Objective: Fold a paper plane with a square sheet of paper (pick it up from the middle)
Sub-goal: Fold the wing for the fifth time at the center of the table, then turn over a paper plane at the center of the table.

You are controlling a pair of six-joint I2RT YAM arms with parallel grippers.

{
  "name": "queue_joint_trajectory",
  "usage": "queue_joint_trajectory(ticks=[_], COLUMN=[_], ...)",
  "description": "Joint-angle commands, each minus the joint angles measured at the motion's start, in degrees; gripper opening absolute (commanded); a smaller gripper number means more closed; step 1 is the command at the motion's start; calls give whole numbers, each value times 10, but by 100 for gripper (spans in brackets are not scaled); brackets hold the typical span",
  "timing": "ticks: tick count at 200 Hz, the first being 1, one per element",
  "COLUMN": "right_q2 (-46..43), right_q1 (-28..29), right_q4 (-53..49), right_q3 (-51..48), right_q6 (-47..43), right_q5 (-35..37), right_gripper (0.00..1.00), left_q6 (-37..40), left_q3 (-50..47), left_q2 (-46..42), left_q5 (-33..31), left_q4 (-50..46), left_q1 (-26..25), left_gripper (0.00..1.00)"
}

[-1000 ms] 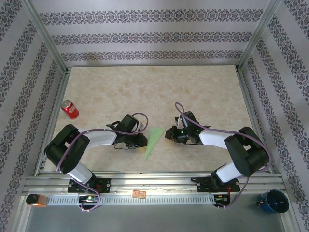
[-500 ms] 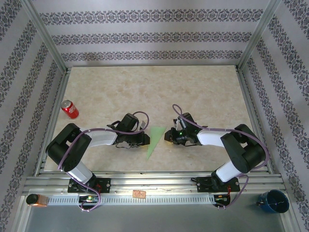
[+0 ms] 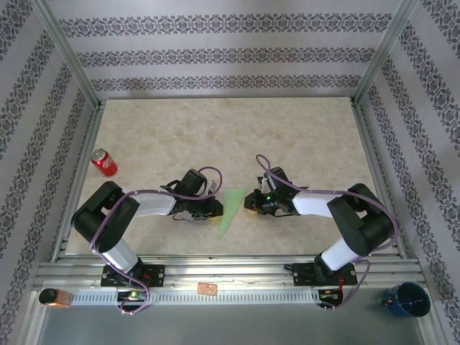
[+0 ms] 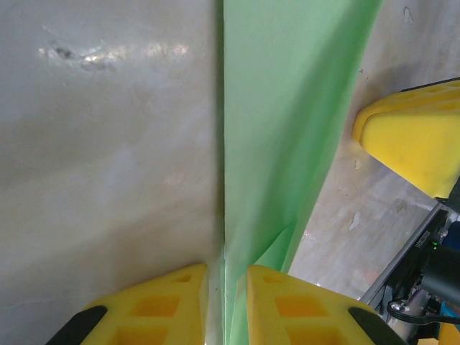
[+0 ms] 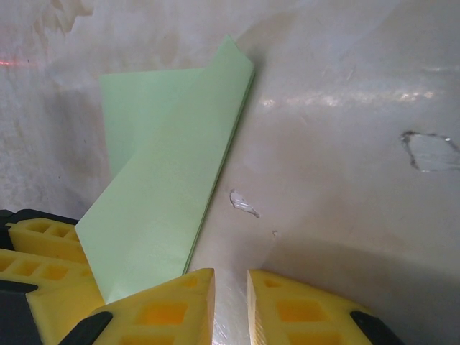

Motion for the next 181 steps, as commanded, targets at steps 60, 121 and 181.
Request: queue_joint_trajectory(ticks=[60,121,181], right_q2=[23,30,31], right_q1=[16,20,23], right_q4=[26,28,30], right_q3=[11,14,12], right_q6=[9,7,7], right_q5=[-2,-8,-7], right_gripper=[21,21,21], left_q6=[-28,-38,-43], left_q3=[-11,-10,-3], left_q2=[21,35,54], left_q5=[43,57,68], left_q4=[70,88,101], left_q1=[-7,-8,-13], left_gripper=[16,19,19])
